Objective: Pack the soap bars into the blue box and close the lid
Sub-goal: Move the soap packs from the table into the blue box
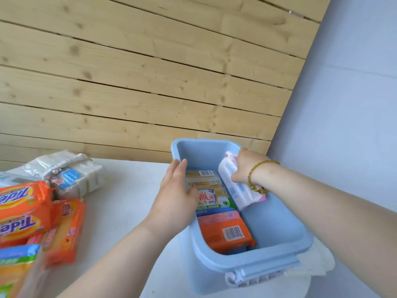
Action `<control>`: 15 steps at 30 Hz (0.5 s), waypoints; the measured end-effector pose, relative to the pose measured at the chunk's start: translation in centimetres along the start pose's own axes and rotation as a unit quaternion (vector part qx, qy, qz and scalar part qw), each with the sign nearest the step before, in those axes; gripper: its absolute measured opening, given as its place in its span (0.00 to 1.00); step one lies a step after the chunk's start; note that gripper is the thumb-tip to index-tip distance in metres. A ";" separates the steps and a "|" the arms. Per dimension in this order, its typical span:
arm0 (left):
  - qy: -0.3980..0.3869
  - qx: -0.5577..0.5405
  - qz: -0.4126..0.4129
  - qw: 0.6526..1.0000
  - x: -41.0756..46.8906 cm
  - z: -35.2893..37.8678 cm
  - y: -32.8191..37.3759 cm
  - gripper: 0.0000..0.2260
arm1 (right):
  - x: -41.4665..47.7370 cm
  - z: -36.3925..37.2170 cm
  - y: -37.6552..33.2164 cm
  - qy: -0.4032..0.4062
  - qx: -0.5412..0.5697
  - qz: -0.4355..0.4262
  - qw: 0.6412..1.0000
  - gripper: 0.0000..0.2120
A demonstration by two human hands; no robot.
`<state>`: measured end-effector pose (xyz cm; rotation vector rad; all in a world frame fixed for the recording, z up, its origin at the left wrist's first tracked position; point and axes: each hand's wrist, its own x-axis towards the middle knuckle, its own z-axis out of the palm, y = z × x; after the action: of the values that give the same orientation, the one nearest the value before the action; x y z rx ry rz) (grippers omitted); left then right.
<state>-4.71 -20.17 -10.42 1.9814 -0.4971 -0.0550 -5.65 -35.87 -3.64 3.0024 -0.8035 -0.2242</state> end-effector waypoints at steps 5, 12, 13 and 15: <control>-0.023 -0.009 0.005 1.000 -0.1 0.0 -0.3 0.26 | 3.6 2.4 -1.3 0.024 0.007 0.028 0.999 0.19; -0.030 -0.015 -0.002 0.999 -0.1 -0.2 -0.4 0.27 | 4.8 5.0 -2.4 0.053 -0.012 -0.009 0.998 0.14; -0.032 -0.017 -0.003 0.999 -0.2 -0.2 -0.4 0.27 | 4.7 5.2 -2.4 0.048 -0.007 -0.009 0.999 0.13; -0.033 -0.019 0.000 0.999 -0.2 -0.2 -0.4 0.27 | 4.4 5.5 -2.3 0.031 -0.004 -0.011 0.999 0.13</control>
<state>-4.73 -19.82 -10.72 1.9485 -0.5339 -0.1290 -1.54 -36.04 -9.76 2.9955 -0.7621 -0.1342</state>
